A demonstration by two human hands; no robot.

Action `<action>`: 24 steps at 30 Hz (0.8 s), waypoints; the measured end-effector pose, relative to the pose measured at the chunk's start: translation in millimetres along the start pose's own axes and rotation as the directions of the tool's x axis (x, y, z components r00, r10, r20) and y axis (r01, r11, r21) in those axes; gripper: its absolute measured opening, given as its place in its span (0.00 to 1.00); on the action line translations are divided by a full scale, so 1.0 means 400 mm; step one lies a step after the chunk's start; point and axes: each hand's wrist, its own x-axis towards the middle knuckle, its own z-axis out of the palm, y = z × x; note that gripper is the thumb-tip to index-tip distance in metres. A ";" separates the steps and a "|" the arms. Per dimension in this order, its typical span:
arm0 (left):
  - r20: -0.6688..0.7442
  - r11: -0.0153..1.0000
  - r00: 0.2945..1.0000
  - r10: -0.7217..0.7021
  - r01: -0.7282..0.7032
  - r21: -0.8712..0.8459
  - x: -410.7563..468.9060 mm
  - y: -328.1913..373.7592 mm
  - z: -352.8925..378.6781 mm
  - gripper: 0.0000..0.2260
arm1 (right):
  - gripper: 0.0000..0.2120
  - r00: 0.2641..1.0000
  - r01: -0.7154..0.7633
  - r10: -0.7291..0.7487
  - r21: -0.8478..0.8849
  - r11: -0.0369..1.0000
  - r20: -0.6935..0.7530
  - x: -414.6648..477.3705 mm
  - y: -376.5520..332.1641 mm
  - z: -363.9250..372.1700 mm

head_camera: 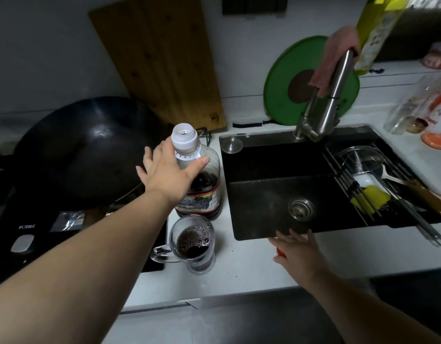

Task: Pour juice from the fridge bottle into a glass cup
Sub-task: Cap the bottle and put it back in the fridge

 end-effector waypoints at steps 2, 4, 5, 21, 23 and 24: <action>0.011 1.000 1.000 -0.001 0.001 -0.001 -0.002 0.001 0.000 0.40 | 0.25 0.998 0.013 -0.011 0.028 1.000 -0.058 0.003 -0.003 -0.012; 0.013 1.000 1.000 -0.001 0.001 -0.009 -0.003 0.002 -0.006 0.40 | 0.25 0.978 0.055 -0.025 0.139 0.989 -0.206 0.026 -0.020 -0.048; 0.017 1.000 1.000 -0.001 0.002 -0.013 -0.002 0.003 -0.007 0.40 | 0.25 0.952 0.094 -0.022 0.223 0.970 -0.304 0.044 -0.037 -0.079; 0.070 1.000 0.997 -0.008 0.009 -0.007 -0.006 0.005 -0.015 0.35 | 0.07 0.727 0.538 -0.029 0.541 0.646 -0.686 0.151 -0.456 -0.584; 0.076 1.000 0.997 -0.004 0.004 -0.009 -0.005 0.006 -0.014 0.34 | 0.03 0.749 0.500 -0.026 0.539 0.678 -0.662 0.169 -0.442 -0.552; 0.076 1.000 0.997 -0.001 0.002 -0.007 -0.004 0.006 -0.014 0.34 | 0.04 0.749 0.499 -0.024 0.540 0.678 -0.663 0.174 -0.438 -0.540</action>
